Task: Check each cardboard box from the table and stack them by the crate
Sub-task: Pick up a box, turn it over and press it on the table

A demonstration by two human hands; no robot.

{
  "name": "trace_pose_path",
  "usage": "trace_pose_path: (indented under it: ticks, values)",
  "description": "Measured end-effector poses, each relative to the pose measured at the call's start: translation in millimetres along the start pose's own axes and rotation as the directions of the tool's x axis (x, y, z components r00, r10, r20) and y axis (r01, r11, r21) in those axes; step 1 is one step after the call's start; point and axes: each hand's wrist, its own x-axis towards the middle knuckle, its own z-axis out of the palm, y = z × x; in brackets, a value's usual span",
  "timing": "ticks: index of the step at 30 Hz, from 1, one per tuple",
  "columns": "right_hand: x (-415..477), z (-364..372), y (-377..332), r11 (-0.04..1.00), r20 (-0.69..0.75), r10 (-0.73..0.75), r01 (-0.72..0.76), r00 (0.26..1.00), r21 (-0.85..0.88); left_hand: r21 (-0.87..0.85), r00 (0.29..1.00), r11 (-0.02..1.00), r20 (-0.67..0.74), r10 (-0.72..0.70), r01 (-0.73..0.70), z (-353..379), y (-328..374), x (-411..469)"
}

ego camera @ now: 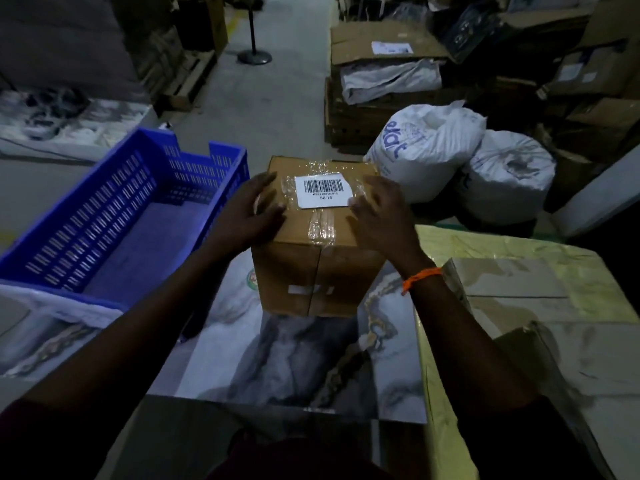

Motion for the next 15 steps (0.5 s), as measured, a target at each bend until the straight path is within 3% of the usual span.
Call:
trace_pose_path:
  ticks: [2,5,11,15]
  values:
    - [14,15,-15,0.952,0.172,-0.084,0.13,0.981,-0.276,0.299,0.982,0.937,0.119,0.149,-0.178,8,10,20]
    - [22,31,-24,0.873,0.31,0.024,0.131,0.95,-0.47,0.562,0.961,0.79,0.25,0.118,-0.244,31,16,36]
    - [20,31,-26,0.858,0.303,0.05,0.114,0.952,-0.501,0.617,0.962,0.756,0.267,0.06,-0.218,41,17,37]
    - [14,31,-27,0.869,0.292,0.019,0.129,0.956,-0.477,0.61,0.963,0.757,0.249,0.099,-0.235,38,18,28]
